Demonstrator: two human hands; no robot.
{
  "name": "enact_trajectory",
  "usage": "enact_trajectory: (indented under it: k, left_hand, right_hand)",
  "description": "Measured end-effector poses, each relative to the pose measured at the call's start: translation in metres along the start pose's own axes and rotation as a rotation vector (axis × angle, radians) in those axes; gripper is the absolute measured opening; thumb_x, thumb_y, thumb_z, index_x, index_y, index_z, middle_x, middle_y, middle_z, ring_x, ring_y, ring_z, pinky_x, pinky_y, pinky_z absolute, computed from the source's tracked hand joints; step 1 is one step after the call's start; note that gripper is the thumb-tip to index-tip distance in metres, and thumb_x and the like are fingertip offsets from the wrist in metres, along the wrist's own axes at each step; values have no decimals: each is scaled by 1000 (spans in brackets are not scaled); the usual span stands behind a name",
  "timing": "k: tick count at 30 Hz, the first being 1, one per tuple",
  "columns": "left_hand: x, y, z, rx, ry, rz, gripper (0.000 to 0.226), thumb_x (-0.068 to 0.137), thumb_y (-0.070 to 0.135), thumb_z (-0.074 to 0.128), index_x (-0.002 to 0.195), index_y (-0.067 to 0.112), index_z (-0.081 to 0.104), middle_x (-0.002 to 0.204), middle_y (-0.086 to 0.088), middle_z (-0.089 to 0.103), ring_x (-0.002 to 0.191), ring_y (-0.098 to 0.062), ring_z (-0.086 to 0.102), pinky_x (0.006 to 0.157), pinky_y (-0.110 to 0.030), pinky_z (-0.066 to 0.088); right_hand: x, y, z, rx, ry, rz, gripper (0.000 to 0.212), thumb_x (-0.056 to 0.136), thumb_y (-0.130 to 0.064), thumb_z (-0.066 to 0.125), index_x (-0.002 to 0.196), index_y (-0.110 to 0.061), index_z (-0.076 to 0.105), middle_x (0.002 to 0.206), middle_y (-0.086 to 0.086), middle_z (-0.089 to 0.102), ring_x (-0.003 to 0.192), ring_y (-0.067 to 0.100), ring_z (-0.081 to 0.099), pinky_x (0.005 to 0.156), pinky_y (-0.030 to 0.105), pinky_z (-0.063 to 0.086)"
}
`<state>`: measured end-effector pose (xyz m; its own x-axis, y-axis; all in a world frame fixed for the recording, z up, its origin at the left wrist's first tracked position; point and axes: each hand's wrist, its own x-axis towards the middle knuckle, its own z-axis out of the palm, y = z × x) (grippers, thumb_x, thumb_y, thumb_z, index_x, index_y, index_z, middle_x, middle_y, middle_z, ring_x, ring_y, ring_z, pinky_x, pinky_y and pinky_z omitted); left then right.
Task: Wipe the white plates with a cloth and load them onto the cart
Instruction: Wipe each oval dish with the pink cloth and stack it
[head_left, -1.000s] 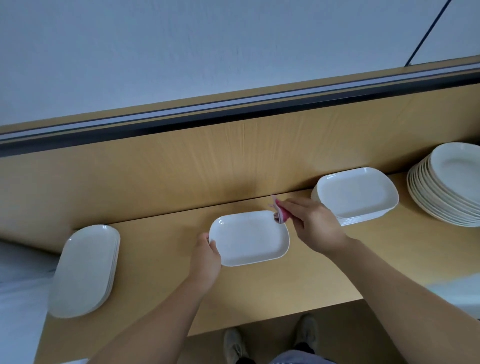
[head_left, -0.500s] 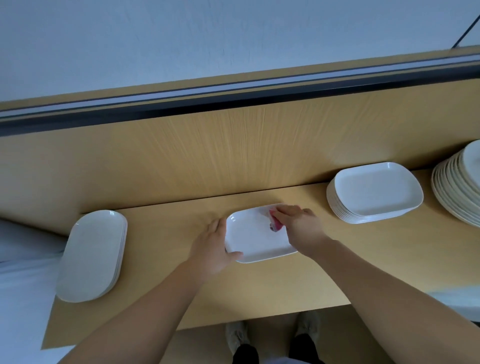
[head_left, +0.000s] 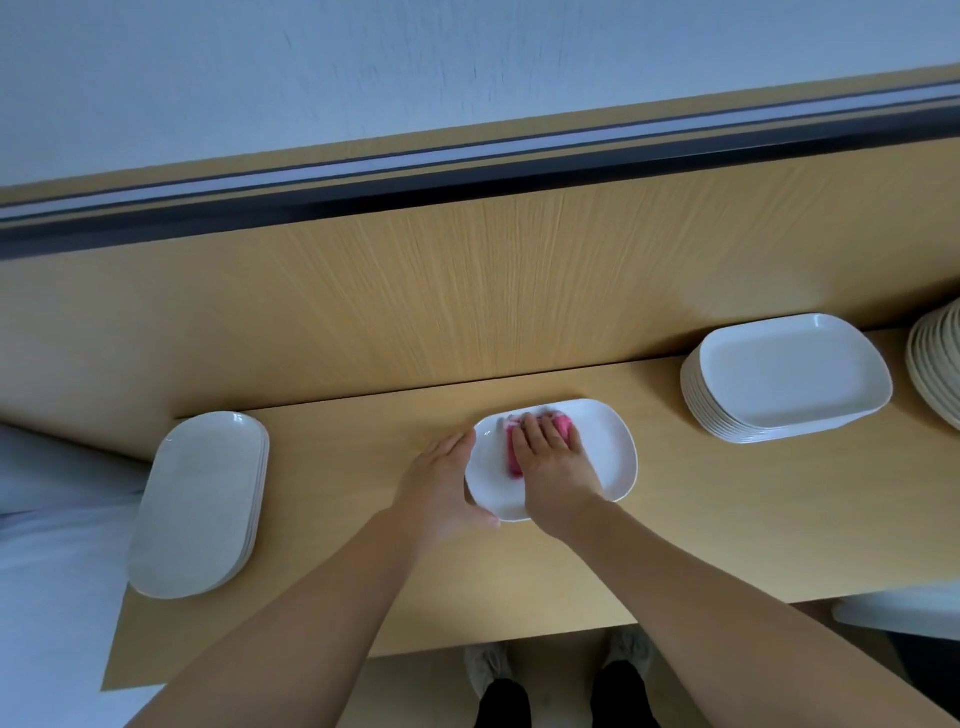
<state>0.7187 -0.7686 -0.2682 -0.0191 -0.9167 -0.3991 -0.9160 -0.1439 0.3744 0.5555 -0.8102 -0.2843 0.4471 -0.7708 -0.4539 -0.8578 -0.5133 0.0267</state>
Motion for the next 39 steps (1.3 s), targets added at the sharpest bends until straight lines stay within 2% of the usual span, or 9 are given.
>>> enact_trajectory:
  k: [4,10,18,23,27,32,34,36,39]
  left_hand:
    - [1,1,-2,-18,3,9,119,59,55,84,152,22,19,155,9,27,142,-11,26,112,-24,23]
    - [1,1,0,60,37,32,120,60,64,79,153,17,18,156,7,25,143,-10,23,113,-22,18]
    - [-1,-1,0,139,98,49,119,58,74,71,151,17,23,152,9,30,140,-11,26,113,-24,17]
    - [-1,-5,5,258,110,219,105,69,76,59,149,15,30,158,6,22,139,-18,28,116,-29,17]
    - [-1,-8,6,283,73,229,112,61,88,28,147,16,38,158,14,23,135,-14,35,114,-27,20]
    - [-2,-12,3,266,30,228,98,76,74,56,153,23,23,159,22,6,139,-12,23,115,-24,11]
    - [-1,-13,1,252,1,208,97,77,71,58,153,25,20,159,24,3,141,-13,19,115,-24,8]
    - [-1,-13,1,234,-19,200,97,77,71,59,153,26,21,158,24,2,142,-14,18,116,-25,8]
    - [-1,-14,1,217,-31,209,97,77,72,58,153,24,22,159,23,2,142,-15,19,116,-26,10]
  right_hand:
    - [0,-13,-8,-39,-16,-176,86,95,-35,43,151,-11,-17,161,8,-15,148,27,-13,119,47,-9]
    - [-6,-1,-6,-43,-5,-348,81,91,-25,42,154,-16,-7,162,5,-9,149,24,-12,117,41,-17]
    - [-18,21,3,85,-90,-508,82,86,-24,46,155,-29,2,162,-7,-5,148,12,-15,121,41,-6]
    - [-22,27,10,146,-39,-516,65,98,-35,38,155,-31,6,162,-9,2,148,11,-10,121,40,-2]
    - [-24,28,8,153,1,-520,55,103,-44,29,154,-32,12,162,-9,8,149,10,-7,121,34,-9]
    - [-38,51,3,213,-7,-501,50,103,-40,36,151,-32,25,158,-15,17,144,0,-6,111,18,-21]
    - [-43,67,3,217,-41,-464,51,101,-44,31,151,-33,27,157,-17,20,145,0,-3,117,24,-15]
    - [-48,88,3,177,-71,-415,58,95,-49,20,151,-35,26,157,-19,21,147,1,2,112,19,-17]
    - [-53,110,-1,117,-81,-384,49,102,-44,24,150,-34,28,156,-19,24,146,0,7,108,14,-16]
